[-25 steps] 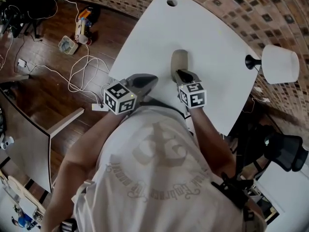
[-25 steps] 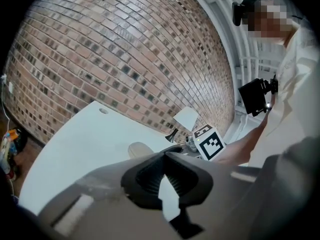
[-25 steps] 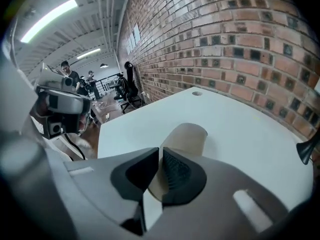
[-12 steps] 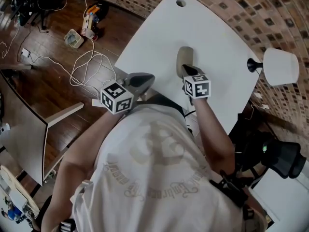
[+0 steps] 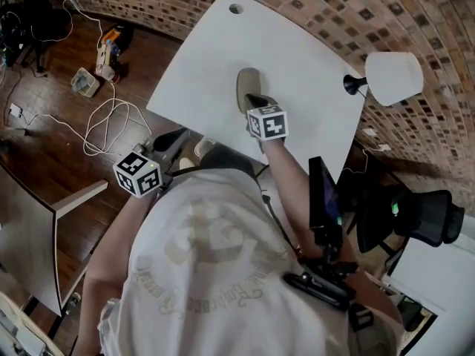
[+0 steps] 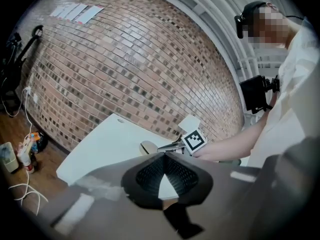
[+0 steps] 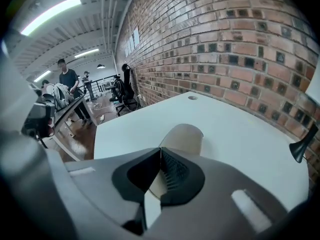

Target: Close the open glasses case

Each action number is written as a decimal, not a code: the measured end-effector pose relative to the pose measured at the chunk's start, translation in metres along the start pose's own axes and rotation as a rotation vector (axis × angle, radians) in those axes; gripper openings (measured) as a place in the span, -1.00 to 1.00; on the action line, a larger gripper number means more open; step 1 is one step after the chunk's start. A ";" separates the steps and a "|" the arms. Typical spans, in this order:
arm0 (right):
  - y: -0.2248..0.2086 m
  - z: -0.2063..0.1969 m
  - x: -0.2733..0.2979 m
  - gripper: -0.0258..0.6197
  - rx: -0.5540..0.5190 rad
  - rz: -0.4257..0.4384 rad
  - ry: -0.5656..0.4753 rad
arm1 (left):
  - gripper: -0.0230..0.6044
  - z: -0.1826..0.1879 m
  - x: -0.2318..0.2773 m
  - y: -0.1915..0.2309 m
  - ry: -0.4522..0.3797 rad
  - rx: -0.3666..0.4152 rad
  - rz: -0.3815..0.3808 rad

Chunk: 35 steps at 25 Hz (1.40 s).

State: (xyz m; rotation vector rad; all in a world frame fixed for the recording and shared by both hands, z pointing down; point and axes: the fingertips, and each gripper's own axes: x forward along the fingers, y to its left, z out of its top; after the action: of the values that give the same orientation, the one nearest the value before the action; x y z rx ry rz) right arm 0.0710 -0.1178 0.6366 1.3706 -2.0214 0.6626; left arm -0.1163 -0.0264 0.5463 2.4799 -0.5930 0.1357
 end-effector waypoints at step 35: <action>-0.019 -0.050 -0.173 -0.90 0.176 0.244 -0.361 | -0.92 -0.015 0.127 -0.113 0.097 0.200 -0.086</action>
State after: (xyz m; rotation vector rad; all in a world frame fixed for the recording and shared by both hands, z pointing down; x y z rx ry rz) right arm 0.1485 0.0204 0.5481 1.4387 -2.4971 0.7568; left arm 0.0484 0.0157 0.5289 2.6687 -0.4501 0.2925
